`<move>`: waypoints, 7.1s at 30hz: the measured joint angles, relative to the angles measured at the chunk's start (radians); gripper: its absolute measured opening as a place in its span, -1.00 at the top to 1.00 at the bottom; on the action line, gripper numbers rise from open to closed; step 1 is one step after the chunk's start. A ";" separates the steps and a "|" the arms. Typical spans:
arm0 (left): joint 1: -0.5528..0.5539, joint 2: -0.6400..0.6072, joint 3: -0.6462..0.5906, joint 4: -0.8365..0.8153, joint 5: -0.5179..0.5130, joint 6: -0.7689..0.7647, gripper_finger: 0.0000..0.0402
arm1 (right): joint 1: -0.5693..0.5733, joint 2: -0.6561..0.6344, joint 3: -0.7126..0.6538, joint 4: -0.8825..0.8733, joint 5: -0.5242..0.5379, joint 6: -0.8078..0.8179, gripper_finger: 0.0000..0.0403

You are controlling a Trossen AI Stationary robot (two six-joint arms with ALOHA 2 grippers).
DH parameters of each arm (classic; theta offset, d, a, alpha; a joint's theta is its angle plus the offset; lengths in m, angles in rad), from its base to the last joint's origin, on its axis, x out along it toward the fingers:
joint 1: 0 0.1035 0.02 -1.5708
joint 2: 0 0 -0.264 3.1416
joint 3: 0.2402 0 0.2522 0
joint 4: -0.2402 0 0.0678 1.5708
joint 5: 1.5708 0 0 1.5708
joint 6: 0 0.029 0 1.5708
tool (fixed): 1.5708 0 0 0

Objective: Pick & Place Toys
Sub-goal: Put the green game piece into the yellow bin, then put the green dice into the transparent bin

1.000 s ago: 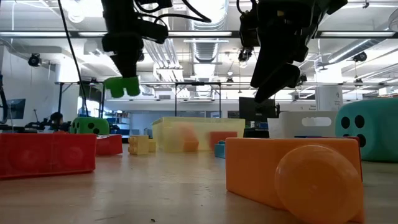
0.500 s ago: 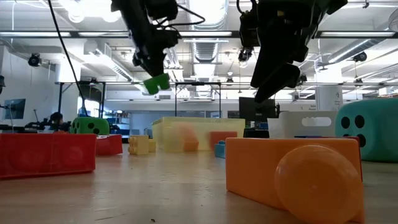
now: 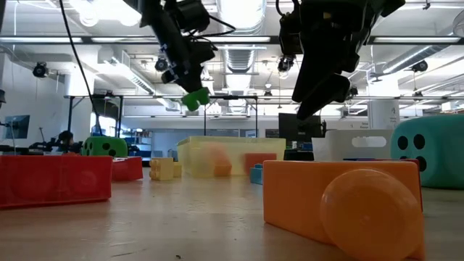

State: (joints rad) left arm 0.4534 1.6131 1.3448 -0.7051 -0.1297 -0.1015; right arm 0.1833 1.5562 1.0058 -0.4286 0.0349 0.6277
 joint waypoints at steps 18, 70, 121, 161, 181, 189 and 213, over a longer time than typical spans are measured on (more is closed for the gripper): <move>0.062 0.309 0.176 -0.077 0.080 0.047 0.96 | 0.000 0.000 0.000 0.000 0.000 0.000 -0.26; 0.091 0.378 0.035 -0.017 0.055 -0.030 0.89 | 0.000 0.000 0.000 0.000 0.000 0.000 -0.26; 0.072 0.027 0.038 -0.377 -0.008 -0.166 -0.34 | 0.000 0.000 0.000 0.000 0.000 0.000 -0.26; 0.074 -0.026 0.037 -0.597 -0.460 -0.212 -0.34 | 0.000 0.000 0.000 0.000 0.000 0.000 -0.26; 0.073 -0.026 0.037 -0.587 -0.371 -0.104 -0.37 | 0.000 0.000 0.000 0.000 0.000 0.000 -0.26; 0.071 -0.026 -0.005 -0.602 -0.368 -0.139 -0.90 | 0.000 0.000 0.000 0.000 0.000 0.000 -0.26; 0.072 -0.025 -0.262 -0.482 -0.375 -0.212 -0.50 | 0.000 0.000 0.000 0.000 0.000 0.000 -0.26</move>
State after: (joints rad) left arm 0.5255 1.5879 1.0825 -1.1870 -0.5049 -0.3137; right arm 0.1831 1.5562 1.0058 -0.4286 0.0349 0.6277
